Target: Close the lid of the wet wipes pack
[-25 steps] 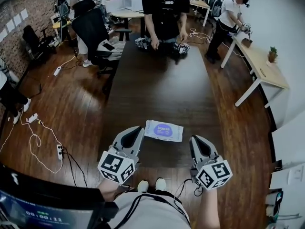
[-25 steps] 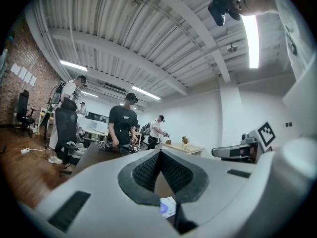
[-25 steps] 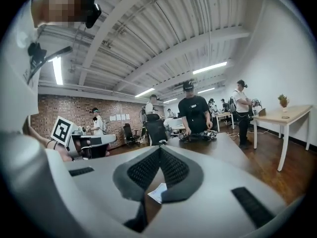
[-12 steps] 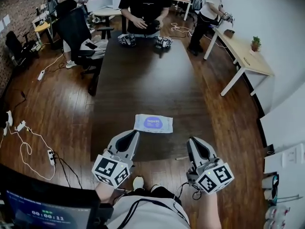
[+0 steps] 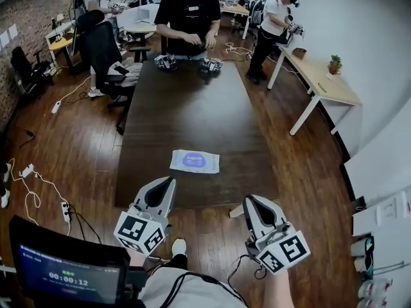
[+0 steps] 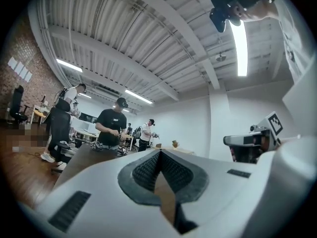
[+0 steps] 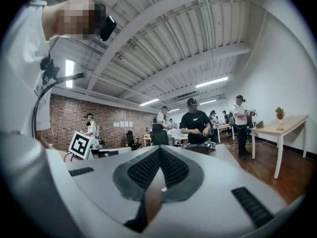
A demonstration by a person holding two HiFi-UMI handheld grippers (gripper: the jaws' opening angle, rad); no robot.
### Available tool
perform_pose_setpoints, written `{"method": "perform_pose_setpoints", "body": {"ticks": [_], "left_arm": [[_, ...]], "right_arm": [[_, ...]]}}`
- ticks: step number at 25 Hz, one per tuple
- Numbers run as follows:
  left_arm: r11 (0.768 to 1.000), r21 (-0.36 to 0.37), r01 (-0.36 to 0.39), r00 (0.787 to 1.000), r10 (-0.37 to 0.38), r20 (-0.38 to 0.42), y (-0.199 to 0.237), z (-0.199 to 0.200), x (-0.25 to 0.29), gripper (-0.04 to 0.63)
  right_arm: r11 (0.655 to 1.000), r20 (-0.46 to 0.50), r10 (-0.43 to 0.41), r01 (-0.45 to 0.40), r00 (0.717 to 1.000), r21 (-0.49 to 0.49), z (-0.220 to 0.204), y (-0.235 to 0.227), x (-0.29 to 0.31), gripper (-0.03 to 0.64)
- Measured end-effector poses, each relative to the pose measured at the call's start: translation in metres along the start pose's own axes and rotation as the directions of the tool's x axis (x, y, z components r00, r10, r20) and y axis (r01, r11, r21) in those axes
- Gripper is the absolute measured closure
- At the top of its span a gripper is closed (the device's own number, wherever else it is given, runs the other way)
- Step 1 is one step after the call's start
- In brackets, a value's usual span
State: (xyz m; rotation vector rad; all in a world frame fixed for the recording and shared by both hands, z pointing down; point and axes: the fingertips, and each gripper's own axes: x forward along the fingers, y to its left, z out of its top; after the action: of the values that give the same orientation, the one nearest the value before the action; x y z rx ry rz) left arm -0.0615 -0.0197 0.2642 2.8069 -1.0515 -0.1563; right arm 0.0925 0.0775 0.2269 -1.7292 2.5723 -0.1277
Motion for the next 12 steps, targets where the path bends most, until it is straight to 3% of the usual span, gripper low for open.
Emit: {"method": "perform_pose_setpoints", "body": {"ticks": [12], "left_arm": [[0.997, 0.034, -0.065, 0.998, 0.065, 0.002, -0.167, -0.022, -0.127, 0.598]], "right_arm": [[0.997, 0.063, 0.02, -0.024, 0.998, 0.073, -0.02, 0.039, -0.203, 0.611]]}}
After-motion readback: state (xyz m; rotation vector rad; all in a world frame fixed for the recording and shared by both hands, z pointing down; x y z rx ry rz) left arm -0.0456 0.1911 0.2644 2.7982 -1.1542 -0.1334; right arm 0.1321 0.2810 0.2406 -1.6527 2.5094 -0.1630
